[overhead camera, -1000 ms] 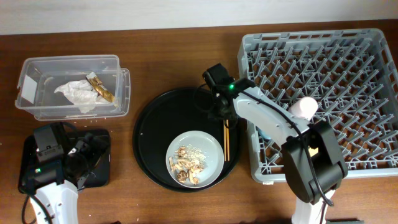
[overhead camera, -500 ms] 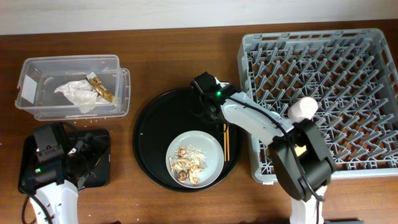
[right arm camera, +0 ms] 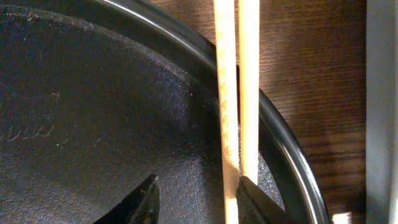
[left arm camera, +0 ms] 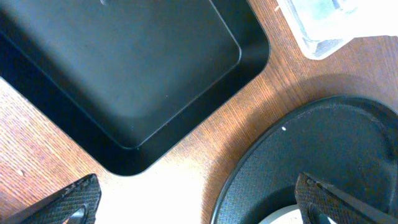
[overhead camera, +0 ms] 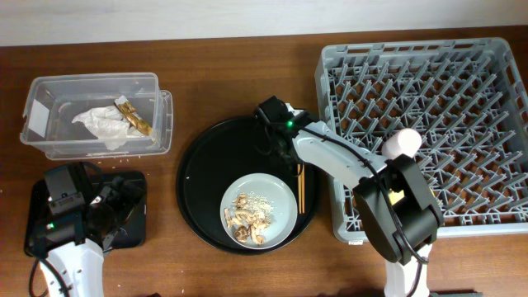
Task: Sort waste into correct bins and load items into the dishwasher rack
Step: 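Grasp the wooden chopsticks with the right gripper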
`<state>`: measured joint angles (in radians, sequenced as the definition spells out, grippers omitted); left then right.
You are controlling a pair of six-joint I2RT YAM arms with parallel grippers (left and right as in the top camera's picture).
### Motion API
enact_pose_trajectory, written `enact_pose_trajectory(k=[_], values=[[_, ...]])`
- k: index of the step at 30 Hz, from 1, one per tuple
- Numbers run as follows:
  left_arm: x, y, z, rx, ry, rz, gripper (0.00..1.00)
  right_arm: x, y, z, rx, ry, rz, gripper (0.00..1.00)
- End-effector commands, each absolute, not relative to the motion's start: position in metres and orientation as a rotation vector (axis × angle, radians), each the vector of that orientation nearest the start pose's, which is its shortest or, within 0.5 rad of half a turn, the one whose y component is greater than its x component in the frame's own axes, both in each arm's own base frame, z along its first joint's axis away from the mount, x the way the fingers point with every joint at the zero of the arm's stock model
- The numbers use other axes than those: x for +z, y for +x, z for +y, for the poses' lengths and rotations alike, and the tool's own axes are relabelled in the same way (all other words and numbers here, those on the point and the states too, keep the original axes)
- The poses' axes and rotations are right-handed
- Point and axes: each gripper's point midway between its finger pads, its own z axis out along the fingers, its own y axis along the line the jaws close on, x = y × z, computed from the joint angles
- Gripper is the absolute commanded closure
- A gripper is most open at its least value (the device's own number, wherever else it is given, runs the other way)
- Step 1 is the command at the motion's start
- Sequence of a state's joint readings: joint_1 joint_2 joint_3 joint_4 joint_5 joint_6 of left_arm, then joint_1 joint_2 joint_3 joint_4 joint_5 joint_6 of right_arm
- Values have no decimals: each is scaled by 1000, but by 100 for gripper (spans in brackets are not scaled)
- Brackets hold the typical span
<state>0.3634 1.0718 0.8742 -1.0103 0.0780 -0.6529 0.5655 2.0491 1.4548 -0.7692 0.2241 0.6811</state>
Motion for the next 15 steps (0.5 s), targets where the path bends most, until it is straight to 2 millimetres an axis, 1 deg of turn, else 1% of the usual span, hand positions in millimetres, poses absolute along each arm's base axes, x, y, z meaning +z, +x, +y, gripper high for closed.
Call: enact_pose_trajectory(k=[1,7,10,12,13,15], values=[[127,222,71,-187,-1358,2437,1,19,385,192,-124,221,2830,58],[127,222,71,-187,-1358,2437,1,9,380,192,-111,219,2837,57],[127,222,71,-187,-1358,2437,1,7,378,195,-88,216,2854,57],[127,222,71,-187,-1358,2437,1,7,378,195,-90,216,2855,60],[127,222,71,-187,-1358,2437,1,4,378,195,-93,215,2858,64],[127,222,71,-187,-1358,2437,1,-3,377,195,-105,214,2869,65]])
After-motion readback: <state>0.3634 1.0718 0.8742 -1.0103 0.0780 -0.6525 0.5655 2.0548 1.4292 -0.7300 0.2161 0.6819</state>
